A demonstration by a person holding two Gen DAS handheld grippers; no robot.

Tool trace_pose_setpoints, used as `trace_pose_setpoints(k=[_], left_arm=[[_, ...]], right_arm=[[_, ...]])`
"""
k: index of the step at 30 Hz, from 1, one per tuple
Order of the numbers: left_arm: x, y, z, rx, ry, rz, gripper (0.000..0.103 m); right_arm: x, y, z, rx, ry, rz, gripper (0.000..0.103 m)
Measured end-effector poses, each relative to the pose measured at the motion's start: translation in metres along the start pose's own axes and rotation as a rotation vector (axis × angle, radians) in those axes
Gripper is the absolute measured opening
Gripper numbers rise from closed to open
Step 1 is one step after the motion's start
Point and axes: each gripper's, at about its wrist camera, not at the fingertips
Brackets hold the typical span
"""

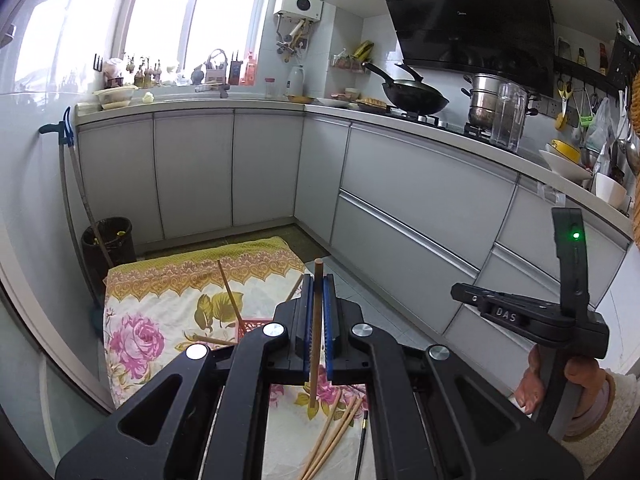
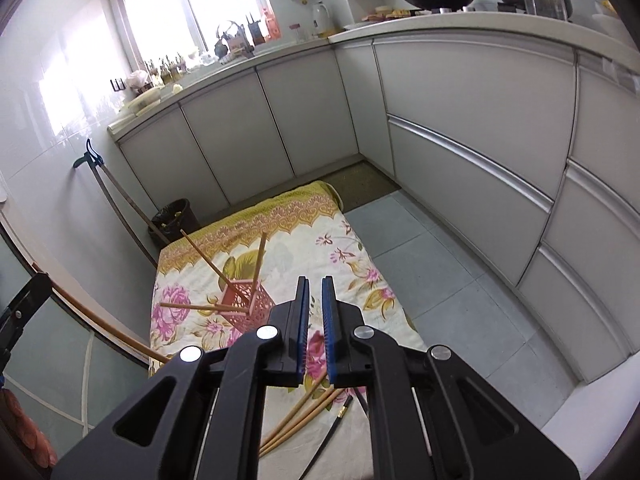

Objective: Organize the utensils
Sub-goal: 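Carry the chopstick and pen upright toward the pink holder with both tools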

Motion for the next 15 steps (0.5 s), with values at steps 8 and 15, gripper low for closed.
trace_pose_setpoints(k=[8, 15], left_arm=[[0.004, 0.008, -0.005, -0.048, -0.019, -0.012, 0.004], [0.007, 0.003, -0.008, -0.065, -0.071, -0.035, 0.004]], right_arm=[[-0.009, -0.009, 0.059, 0.260, 0.005, -0.112, 0.010], [-0.017, -0.092, 0.204, 0.679, 0.001, -0.318, 0.029]])
Point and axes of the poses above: each gripper's, at about its wrist camera, not at the fingertips, and z roughly the way its jaws point, x to its left, y to its top, and after that the axes turned 4 degrees about -y, right-handed
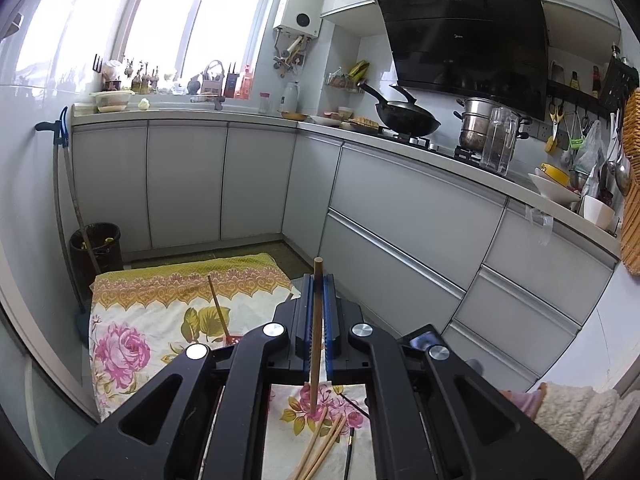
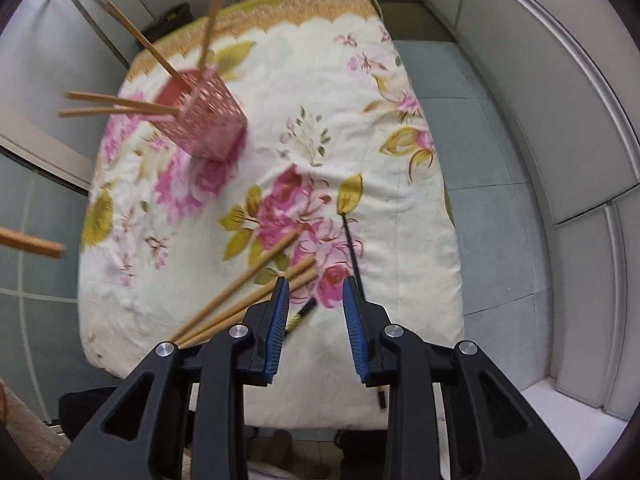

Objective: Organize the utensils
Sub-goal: 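Carry the chopstick and pen upright toward the pink holder with both tools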

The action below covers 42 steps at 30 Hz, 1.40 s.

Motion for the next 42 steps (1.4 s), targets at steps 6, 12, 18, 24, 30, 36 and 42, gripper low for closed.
trace_pose_setpoints(k=[6, 12, 18, 24, 30, 36, 42], left_arm=[[0.010, -0.006, 0.005, -0.003, -0.027, -0.019, 0.004], [0.023, -0.014, 0.018, 0.025, -0.028, -0.036, 0.004], [0.026, -0.014, 0.015, 0.021, -0.010, -0.044, 0.004], [0.020, -0.012, 0.011, 0.017, -0.007, -0.045, 0.004], [0.012, -0.012, 0.006, 0.013, 0.005, -0.040, 0.004], [0.004, -0.004, 0.004, 0.012, 0.030, -0.030, 0.004], [0.004, 0.013, 0.009, -0.014, 0.082, -0.018, 0.004]], right_arm=[[-0.004, 0.025, 0.067, 0.092, -0.055, -0.040, 0.030], [0.006, 0.036, 0.097, 0.135, -0.114, -0.094, 0.028], [0.011, 0.037, 0.104, 0.090, -0.146, -0.079, 0.005], [0.014, 0.020, 0.060, -0.073, -0.123, 0.015, 0.004], [0.009, -0.013, -0.024, -0.278, -0.096, 0.080, 0.004], [-0.001, -0.023, -0.102, -0.428, -0.062, 0.094, 0.004], [0.000, -0.015, -0.182, -0.581, 0.006, 0.104, 0.004]])
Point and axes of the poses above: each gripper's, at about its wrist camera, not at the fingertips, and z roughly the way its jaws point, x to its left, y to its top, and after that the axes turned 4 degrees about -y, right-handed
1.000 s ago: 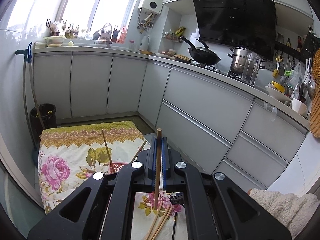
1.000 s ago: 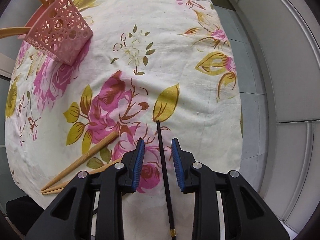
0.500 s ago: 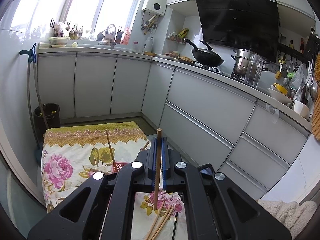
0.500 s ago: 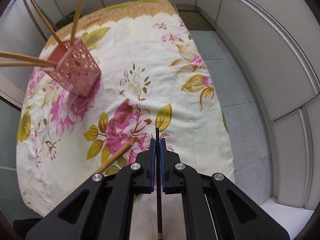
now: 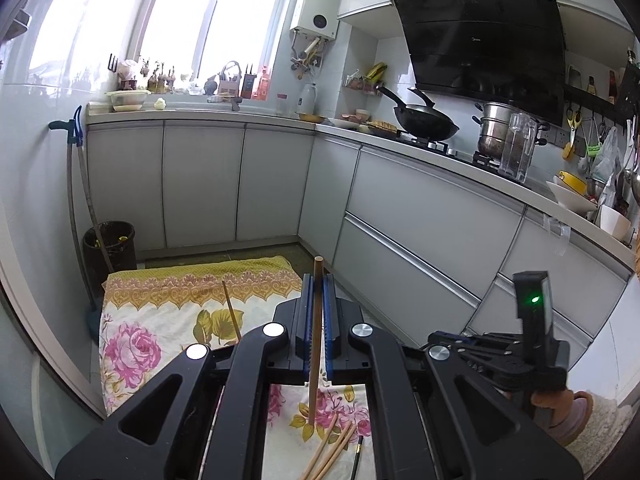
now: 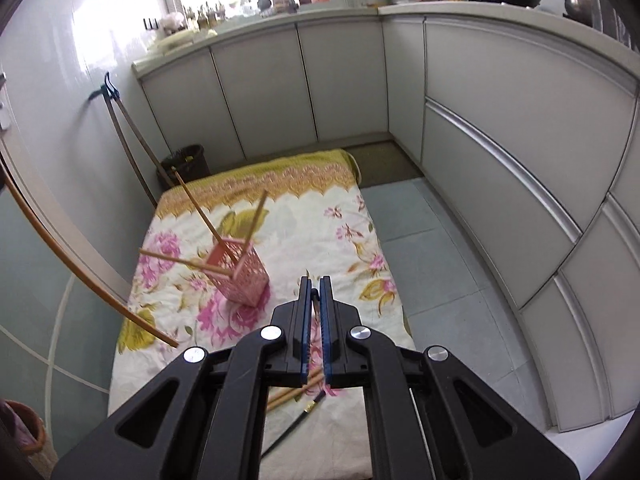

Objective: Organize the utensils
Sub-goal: 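Carry the chopstick and pen upright toward the pink holder with both tools, then lower both held items into the pink holder and open both tools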

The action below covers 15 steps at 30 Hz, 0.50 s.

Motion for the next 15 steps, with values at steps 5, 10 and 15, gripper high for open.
trace_pose_setpoints(k=[5, 10, 15], left_arm=[[0.009, 0.017, 0.022, -0.022, 0.066, 0.005, 0.004], [0.029, 0.022, 0.060, -0.021, 0.137, -0.004, 0.004], [0.051, 0.014, 0.100, -0.002, 0.174, -0.029, 0.004]], right_arm=[[0.018, 0.049, -0.026, -0.095, 0.030, -0.011, 0.004], [0.042, 0.087, -0.027, -0.146, 0.049, -0.041, 0.004], [0.065, 0.110, -0.015, -0.172, 0.077, -0.067, 0.004]])
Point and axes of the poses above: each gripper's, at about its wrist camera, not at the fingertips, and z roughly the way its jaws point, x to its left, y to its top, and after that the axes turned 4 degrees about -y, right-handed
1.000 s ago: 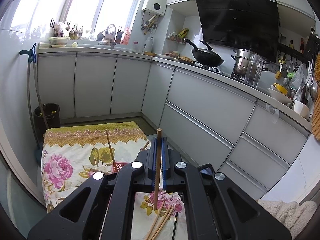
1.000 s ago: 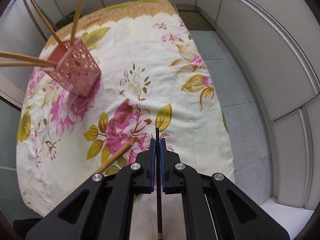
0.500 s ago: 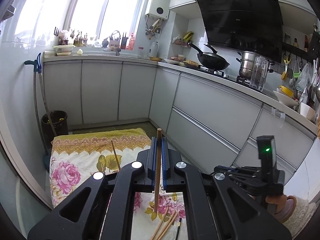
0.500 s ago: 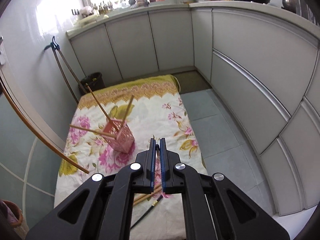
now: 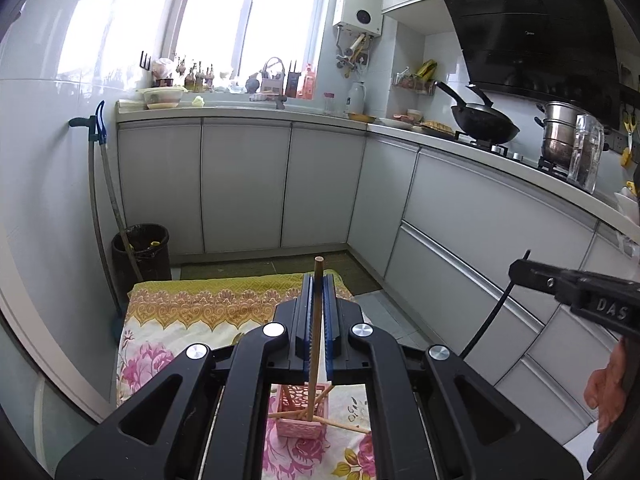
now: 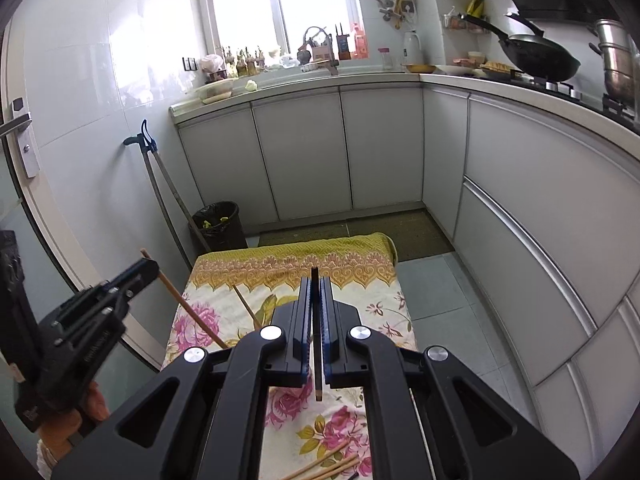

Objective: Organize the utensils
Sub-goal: 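Lower both held items into the pink holder and open both tools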

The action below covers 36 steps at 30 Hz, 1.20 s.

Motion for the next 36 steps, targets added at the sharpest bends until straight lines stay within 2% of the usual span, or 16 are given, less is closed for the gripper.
trace_pose_setpoints(k=[2, 4, 8, 10, 11, 12, 13, 22, 24, 28, 36], left_arm=[[0.007, -0.006, 0.016, 0.007, -0.003, -0.010, 0.004], [0.013, -0.014, 0.033, 0.022, 0.032, -0.007, 0.004], [0.025, -0.031, 0.059, 0.063, 0.029, -0.024, 0.005], [0.033, -0.040, 0.066, 0.084, 0.022, -0.054, 0.013], [0.038, -0.042, 0.065, 0.083, 0.019, -0.072, 0.025], [0.042, -0.043, 0.061, 0.073, 0.021, -0.090, 0.037], [0.045, -0.044, 0.054, 0.057, 0.020, -0.102, 0.039], [0.067, -0.039, -0.041, -0.119, 0.026, -0.219, 0.049], [0.068, -0.041, -0.056, -0.139, 0.041, -0.231, 0.058], [0.067, -0.039, -0.070, -0.156, 0.042, -0.223, 0.058], [0.070, -0.045, -0.065, -0.132, 0.048, -0.231, 0.058]], right_arm=[[0.007, 0.006, 0.010, -0.003, 0.010, -0.007, 0.004], [0.013, 0.010, 0.021, -0.007, 0.027, -0.006, 0.004], [0.023, 0.008, 0.043, -0.006, 0.052, -0.014, 0.004], [0.028, 0.007, 0.054, 0.003, 0.065, -0.016, 0.004], [0.030, 0.007, 0.059, 0.008, 0.068, -0.014, 0.004], [0.032, 0.004, 0.063, 0.012, 0.072, -0.016, 0.004], [0.034, 0.003, 0.068, 0.019, 0.075, -0.019, 0.004], [0.056, -0.013, 0.096, 0.039, 0.064, -0.039, 0.004], [0.058, -0.015, 0.103, 0.050, 0.067, -0.037, 0.004], [0.064, -0.024, 0.119, 0.071, 0.069, -0.027, 0.004], [0.071, -0.060, 0.166, 0.146, 0.072, -0.018, 0.006]])
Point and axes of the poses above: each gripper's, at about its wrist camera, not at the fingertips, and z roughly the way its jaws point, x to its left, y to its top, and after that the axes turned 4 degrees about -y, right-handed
